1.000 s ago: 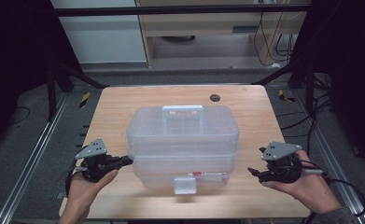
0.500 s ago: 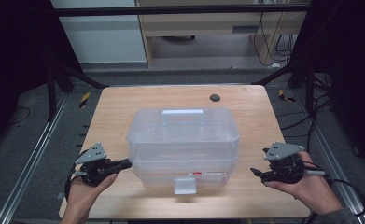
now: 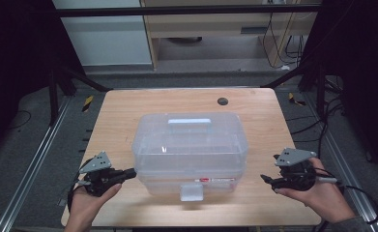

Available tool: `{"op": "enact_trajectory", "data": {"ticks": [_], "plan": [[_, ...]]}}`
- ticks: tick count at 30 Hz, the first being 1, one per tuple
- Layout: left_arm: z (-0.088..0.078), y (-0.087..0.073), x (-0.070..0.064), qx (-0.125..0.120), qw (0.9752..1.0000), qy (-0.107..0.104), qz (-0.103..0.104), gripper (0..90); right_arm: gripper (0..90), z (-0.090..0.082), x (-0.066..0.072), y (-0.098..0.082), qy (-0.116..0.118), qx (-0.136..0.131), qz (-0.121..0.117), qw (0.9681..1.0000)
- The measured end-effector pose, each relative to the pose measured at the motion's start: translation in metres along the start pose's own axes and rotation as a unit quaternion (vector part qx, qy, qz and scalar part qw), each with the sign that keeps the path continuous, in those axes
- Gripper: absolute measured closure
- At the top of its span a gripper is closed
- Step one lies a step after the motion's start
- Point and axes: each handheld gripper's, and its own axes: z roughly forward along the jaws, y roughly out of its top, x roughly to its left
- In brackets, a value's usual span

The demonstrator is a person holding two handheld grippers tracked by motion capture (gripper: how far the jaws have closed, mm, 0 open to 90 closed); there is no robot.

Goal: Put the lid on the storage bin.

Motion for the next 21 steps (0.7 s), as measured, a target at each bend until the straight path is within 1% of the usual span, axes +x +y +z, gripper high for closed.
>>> {"op": "enact_trajectory", "data": {"ticks": [10, 12, 14, 15, 16, 18, 20, 21], "plan": [[-0.0006, -0.0017, -0.0001, 0.004, 1.0000, 0.000, 0.003, 90.0, 24.6, 0.0033, -0.0001, 0.0000, 0.000, 0.001, 0.003, 1.0000], [0.0001, -0.0022, 0.0002, 0.008, 1.0000, -0.002, 0.004, 90.0, 24.6, 0.0037, -0.0003, 0.0001, 0.000, 0.000, 0.003, 1.0000], [0.0012, -0.0029, -0.0002, 0.016, 0.9998, 0.001, 0.008, 90.0, 24.6, 0.0043, -0.0005, -0.0003, -0.001, 0.001, 0.003, 1.0000], [0.0018, -0.0028, -0.0007, 0.027, 0.9995, 0.007, 0.015, 90.0, 24.6, 0.0047, -0.0005, -0.0005, 0.000, 0.001, 0.004, 1.0000], [0.0024, -0.0026, -0.0014, 0.042, 0.9986, 0.017, 0.026, 90.0, 24.6, 0.0050, -0.0007, -0.0007, -0.001, 0.002, 0.004, 1.0000], [0.0027, -0.0039, -0.0016, 0.068, 0.9960, 0.038, 0.045, 90.0, 24.6, 0.0061, -0.0010, -0.0013, -0.001, 0.003, 0.004, 1.0000], [-0.0008, -0.0047, 0.0022, 0.063, 0.9966, 0.039, 0.037, 90.0, 24.5, 0.0066, -0.0017, -0.0017, -0.002, 0.006, 0.005, 1.0000], [-0.0026, -0.0045, 0.0039, 0.063, 0.9965, 0.042, 0.037, 89.9, 23.9, 0.0076, -0.0024, -0.0023, -0.003, 0.004, 0.007, 1.0000]]}}
